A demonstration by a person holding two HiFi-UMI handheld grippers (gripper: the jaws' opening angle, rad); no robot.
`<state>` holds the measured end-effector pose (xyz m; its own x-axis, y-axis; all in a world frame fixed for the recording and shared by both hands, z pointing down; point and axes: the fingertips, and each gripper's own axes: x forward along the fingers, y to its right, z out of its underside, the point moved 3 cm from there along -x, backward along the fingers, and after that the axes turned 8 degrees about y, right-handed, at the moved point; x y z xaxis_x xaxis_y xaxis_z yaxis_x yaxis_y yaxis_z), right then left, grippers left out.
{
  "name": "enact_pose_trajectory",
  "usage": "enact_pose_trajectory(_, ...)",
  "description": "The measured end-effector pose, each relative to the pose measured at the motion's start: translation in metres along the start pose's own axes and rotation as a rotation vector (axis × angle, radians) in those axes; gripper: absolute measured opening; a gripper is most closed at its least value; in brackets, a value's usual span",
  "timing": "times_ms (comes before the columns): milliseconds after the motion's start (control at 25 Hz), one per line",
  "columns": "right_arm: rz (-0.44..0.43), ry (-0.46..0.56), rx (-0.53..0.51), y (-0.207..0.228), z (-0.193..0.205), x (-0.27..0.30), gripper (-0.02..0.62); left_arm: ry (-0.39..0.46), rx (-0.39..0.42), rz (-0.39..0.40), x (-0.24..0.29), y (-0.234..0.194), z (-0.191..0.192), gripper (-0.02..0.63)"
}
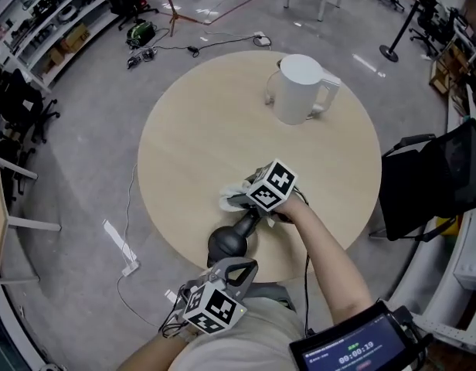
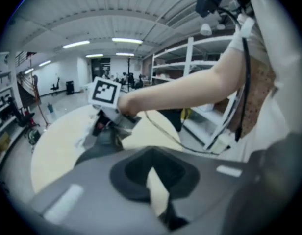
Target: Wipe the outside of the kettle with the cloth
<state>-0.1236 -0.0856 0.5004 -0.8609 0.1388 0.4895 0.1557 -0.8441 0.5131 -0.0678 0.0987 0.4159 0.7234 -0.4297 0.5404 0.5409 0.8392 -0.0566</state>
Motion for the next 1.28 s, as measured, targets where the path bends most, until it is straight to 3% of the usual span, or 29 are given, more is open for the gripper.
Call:
enact_pose_trajectory(120,0.095,0.226,0.217,0.008,0.025,-0.044,0.077,-0.02,0.054,-0.031,-0.002,-0.011,0.011,-0.002)
enact_pose_trajectory(240,0.121,0.459,0.414,-0.016,0.063,-0.083,0.077,-0.005,0.017,-0.105,-0.011,-0.031,0.016,-0.002)
enact_pose_trajectory(320,0.152,0.576,0.513,-0.037,0.091,-0.09,0.077,0.083,0.009,-0.119,-0.02,-0.045,-0.002,-0.002)
enact_pose_trajectory(440,0.206,0.684,0.584,-0.057,0.121,-0.088,0.077,0.216,0.099,-0.118,-0.022,-0.072,-0.047,-0.002)
enact_pose_trajectory(520,0.133,0.831,0.565,-0.075,0.107,-0.094,0.077,0.167,0.069,-0.104,-0.007,-0.095,-0.046,-0.002)
enact_pose_trajectory(600,-0.01,0.958,0.51,-0.096,0.083,-0.096,0.077,0.097,0.031,-0.096,0.006,-0.107,-0.034,-0.002)
enact_pose_trajectory(680,-0.064,0.891,0.501,-0.096,0.092,-0.074,0.077,0.051,0.123,-0.137,0.011,-0.106,-0.025,-0.002)
enact_pose_trajectory(800,0.105,0.539,0.583,-0.063,0.164,-0.03,0.075,0.03,0.253,-0.21,0.016,-0.102,-0.02,-0.002)
enact_pose_trajectory(840,0.144,0.427,0.533,-0.066,0.175,-0.024,0.076,0.028,0.258,-0.209,0.017,-0.101,-0.02,-0.002)
enact_pose_trajectory(880,0.127,0.397,0.452,-0.078,0.167,-0.025,0.075,0.024,0.258,-0.195,0.018,-0.101,-0.02,-0.002)
enact_pose_trajectory(920,0.061,0.452,0.386,-0.094,0.148,-0.033,0.075,0.019,0.259,-0.179,0.019,-0.101,-0.021,-0.002)
enact_pose_trajectory(1000,-0.065,0.595,0.359,-0.109,0.117,-0.046,0.075,0.013,0.262,-0.161,0.019,-0.101,-0.019,-0.002)
enact_pose_trajectory(1040,-0.066,0.577,0.374,-0.103,0.121,-0.042,0.075,0.013,0.263,-0.16,0.019,-0.101,-0.019,-0.002)
enact_pose_trajectory(1160,0.049,0.292,0.37,-0.079,0.165,-0.015,0.075,0.013,0.265,-0.162,0.02,-0.101,-0.019,0.0)
enact_pose_trajectory(1200,0.029,0.302,0.337,-0.086,0.159,-0.018,0.075,0.012,0.265,-0.16,0.02,-0.101,-0.019,0.002)
enact_pose_trajectory(1280,-0.06,0.534,0.299,-0.104,0.122,-0.04,0.075,0.013,0.264,-0.157,0.021,-0.102,-0.019,0.003)
